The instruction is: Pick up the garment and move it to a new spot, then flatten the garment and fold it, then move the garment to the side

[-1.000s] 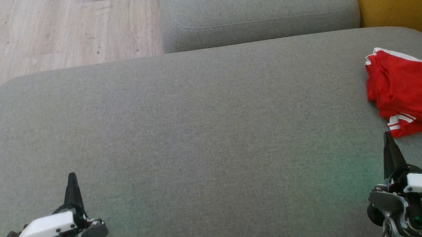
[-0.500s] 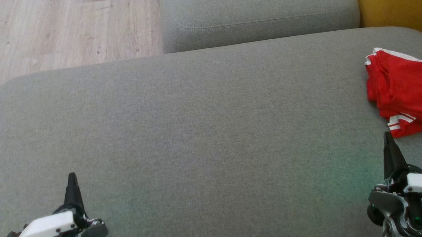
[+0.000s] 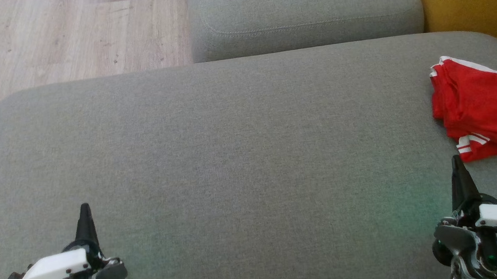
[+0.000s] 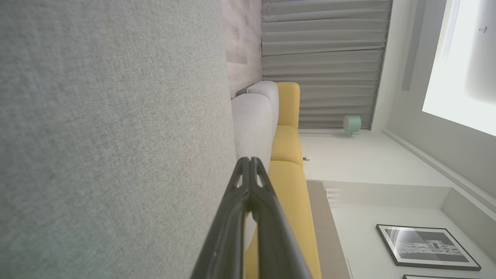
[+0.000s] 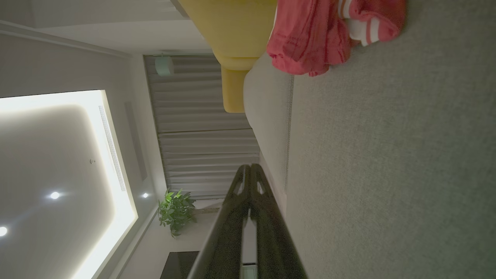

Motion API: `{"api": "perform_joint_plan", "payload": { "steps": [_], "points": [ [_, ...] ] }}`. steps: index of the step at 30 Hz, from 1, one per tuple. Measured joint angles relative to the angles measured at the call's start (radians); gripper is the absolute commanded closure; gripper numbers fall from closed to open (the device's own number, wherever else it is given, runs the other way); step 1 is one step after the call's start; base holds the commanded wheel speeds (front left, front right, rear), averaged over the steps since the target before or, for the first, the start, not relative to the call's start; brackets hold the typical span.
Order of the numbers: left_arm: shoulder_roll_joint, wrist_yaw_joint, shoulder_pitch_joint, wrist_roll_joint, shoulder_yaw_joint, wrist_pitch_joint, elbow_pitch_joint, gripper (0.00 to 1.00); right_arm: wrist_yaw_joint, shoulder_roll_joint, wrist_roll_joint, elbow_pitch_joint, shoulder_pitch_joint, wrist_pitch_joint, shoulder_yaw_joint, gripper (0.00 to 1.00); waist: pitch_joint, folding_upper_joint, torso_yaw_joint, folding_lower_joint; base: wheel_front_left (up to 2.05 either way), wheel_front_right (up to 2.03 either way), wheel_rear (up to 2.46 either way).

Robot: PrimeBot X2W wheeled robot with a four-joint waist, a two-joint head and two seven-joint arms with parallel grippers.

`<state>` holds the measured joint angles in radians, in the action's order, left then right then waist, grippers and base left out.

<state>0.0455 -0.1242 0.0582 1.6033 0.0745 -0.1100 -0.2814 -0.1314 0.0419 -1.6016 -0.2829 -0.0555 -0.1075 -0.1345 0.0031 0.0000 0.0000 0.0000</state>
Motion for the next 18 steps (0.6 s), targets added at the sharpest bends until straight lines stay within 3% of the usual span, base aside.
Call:
{"api": "perform_joint_plan", "payload": {
  "steps": [18],
  "points": [
    [0.000,0.000,0.000,0.000,0.000,0.000,0.000,1.00,0.000,0.000,0.000,0.000,0.000,0.000,0.000,1.00,0.000,0.0000,0.000,0.0000,0.00,0.00,0.00]
  ]
}}
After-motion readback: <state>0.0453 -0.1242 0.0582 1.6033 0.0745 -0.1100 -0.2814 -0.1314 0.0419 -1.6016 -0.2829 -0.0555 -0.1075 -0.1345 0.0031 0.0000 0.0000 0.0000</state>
